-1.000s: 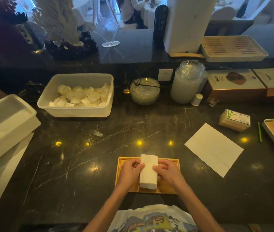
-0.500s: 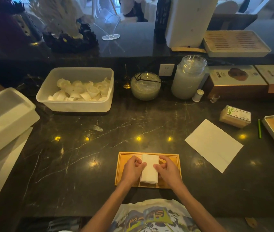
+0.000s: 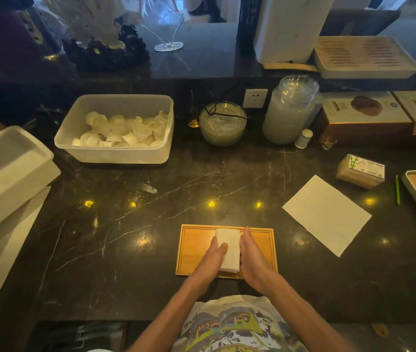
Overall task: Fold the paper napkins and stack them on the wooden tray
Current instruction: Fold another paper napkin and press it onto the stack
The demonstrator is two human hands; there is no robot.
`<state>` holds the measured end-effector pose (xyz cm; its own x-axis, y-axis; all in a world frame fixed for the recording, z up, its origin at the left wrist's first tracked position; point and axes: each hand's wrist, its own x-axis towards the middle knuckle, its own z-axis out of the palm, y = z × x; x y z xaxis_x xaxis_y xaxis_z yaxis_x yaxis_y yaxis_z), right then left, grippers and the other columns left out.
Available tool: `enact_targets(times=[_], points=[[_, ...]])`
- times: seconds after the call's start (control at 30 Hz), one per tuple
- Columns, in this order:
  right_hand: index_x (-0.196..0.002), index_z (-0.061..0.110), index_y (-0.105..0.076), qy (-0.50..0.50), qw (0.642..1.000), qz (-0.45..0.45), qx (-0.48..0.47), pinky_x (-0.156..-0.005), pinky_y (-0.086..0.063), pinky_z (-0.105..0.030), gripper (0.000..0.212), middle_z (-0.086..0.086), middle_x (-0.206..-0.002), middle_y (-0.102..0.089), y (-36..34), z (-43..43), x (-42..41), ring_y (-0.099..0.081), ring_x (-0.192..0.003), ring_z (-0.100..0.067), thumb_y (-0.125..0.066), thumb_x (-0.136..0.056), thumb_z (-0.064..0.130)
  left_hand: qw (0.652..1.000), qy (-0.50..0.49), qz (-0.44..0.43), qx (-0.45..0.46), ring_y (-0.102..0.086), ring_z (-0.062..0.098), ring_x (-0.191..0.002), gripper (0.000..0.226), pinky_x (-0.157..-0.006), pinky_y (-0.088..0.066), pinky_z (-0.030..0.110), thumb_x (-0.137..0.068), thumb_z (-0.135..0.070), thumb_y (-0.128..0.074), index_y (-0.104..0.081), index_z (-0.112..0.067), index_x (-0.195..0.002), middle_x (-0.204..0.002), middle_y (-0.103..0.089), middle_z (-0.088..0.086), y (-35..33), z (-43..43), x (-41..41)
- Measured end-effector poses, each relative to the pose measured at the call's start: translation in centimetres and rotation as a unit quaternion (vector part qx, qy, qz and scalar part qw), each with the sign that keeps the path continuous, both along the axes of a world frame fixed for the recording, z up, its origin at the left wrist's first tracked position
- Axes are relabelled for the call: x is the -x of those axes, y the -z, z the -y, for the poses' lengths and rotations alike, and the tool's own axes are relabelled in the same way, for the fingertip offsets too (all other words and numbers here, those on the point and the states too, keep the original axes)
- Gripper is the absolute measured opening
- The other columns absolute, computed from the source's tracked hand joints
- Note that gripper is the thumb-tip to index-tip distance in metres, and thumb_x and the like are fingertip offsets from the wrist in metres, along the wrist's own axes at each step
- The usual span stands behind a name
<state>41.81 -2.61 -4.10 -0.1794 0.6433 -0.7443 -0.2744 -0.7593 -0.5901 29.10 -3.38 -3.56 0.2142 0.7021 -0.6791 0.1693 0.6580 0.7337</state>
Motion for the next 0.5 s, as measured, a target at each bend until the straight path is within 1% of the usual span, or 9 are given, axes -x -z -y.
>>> enact_targets(times=[0.1,0.2,0.23,0.27,0.3,0.33,0.4,0.47,0.5], points=[[-0.104,0.044,-0.057,-0.013,1.0,0.002,-0.003,-0.069,-0.054,-0.025,0.045,0.011,-0.111,-0.066,0.1,-0.1,-0.3,-0.065,-0.099,-0.008,-0.018,-0.099,0.065,1.0,-0.002,-0.004,0.0,-0.053,0.02,-0.127,0.051,-0.111,-0.043,0.042,-0.11,-0.038,-0.031,-0.022,-0.024,-0.158,-0.147,-0.049,0.004,0.1,-0.2,0.5],[-0.119,0.041,-0.055,-0.03,0.999,0.032,-0.012,-0.079,-0.055,-0.029,0.05,0.004,-0.12,-0.064,-0.2,0.1,-0.7,-0.064,-0.106,-0.013,-0.017,-0.098,0.066,0.998,-0.025,-0.046,-0.02,-0.046,0.015,-0.129,0.058,-0.107,-0.042,0.035,-0.109,-0.039,-0.034,-0.009,-0.026,-0.161,-0.16,-0.034,0.005,0.0,-0.5,0.6],[-0.132,0.038,-0.051,-0.046,0.997,0.058,-0.027,-0.087,-0.054,-0.032,0.053,0.001,-0.131,-0.061,-0.2,0.2,-0.8,-0.062,-0.115,-0.018,-0.021,-0.098,0.065,0.996,-0.021,-0.065,-0.056,-0.042,0.015,-0.134,0.06,-0.111,-0.04,0.035,-0.109,-0.036,-0.036,-0.006,-0.027,-0.161,-0.164,-0.027,0.003,0.0,-0.5,0.7],[-0.146,0.036,-0.04,-0.076,0.99,0.104,-0.061,-0.095,-0.051,-0.033,0.053,-0.001,-0.146,-0.051,-0.1,0.4,-1.0,-0.055,-0.127,-0.022,-0.028,-0.1,0.061,0.991,-0.007,-0.088,-0.105,-0.036,0.017,-0.143,0.061,-0.118,-0.034,0.037,-0.109,-0.032,-0.039,-0.008,-0.028,-0.161,-0.166,-0.021,0.0,0.1,-0.4,0.7],[-0.154,0.035,-0.027,-0.114,0.971,0.174,-0.114,-0.102,-0.045,-0.033,0.056,0.001,-0.157,-0.037,0.0,0.5,-1.2,-0.043,-0.139,-0.023,-0.039,-0.102,0.052,0.98,0.016,-0.119,-0.158,-0.026,0.016,-0.15,0.06,-0.123,-0.027,0.037,-0.108,-0.028,-0.042,-0.013,-0.029,-0.16,-0.167,-0.017,-0.003,0.3,-0.3,1.0],[-0.156,0.034,-0.021,-0.15,0.94,0.254,-0.173,-0.107,-0.04,-0.033,0.062,0.003,-0.162,-0.028,0.1,0.8,-1.5,-0.033,-0.145,-0.021,-0.05,-0.101,0.041,0.965,0.043,-0.151,-0.208,-0.021,0.014,-0.152,0.057,-0.123,-0.022,0.035,-0.107,-0.026,-0.045,-0.021,-0.03,-0.158,-0.166,-0.018,-0.007,0.4,0.0,1.4],[-0.15,0.036,-0.032,-0.172,0.891,0.333,-0.257,-0.105,-0.041,-0.027,0.062,0.003,-0.156,-0.034,0.5,1.2,-2.4,-0.036,-0.142,-0.018,-0.063,-0.097,0.028,0.936,0.093,-0.179,-0.288,-0.031,0.012,-0.146,0.046,-0.121,-0.033,0.033,-0.105,-0.026,-0.05,-0.035,-0.036,-0.148,-0.155,-0.031,-0.009,0.9,0.6,2.5],[-0.142,0.041,-0.041,-0.201,0.874,0.331,-0.292,-0.096,-0.049,-0.019,0.055,0.004,-0.144,-0.039,0.9,1.6,-3.4,-0.043,-0.133,-0.016,-0.065,-0.094,0.03,0.924,0.139,-0.184,-0.305,-0.035,0.012,-0.138,0.041,-0.116,-0.04,0.031,-0.104,-0.031,-0.052,-0.039,-0.041,-0.141,-0.145,-0.031,-0.01,1.5,1.2,3.7],[-0.141,0.042,-0.043,-0.23,0.866,0.33,-0.297,-0.097,-0.05,-0.022,0.053,0.005,-0.142,-0.038,1.2,1.8,-3.8,-0.043,-0.132,-0.016,-0.065,-0.094,0.033,0.919,0.164,-0.192,-0.302,-0.032,0.012,-0.138,0.04,-0.117,-0.038,0.032,-0.104,-0.033,-0.052,-0.042,-0.039,-0.141,-0.145,-0.028,-0.009,1.9,1.4,4.2]])
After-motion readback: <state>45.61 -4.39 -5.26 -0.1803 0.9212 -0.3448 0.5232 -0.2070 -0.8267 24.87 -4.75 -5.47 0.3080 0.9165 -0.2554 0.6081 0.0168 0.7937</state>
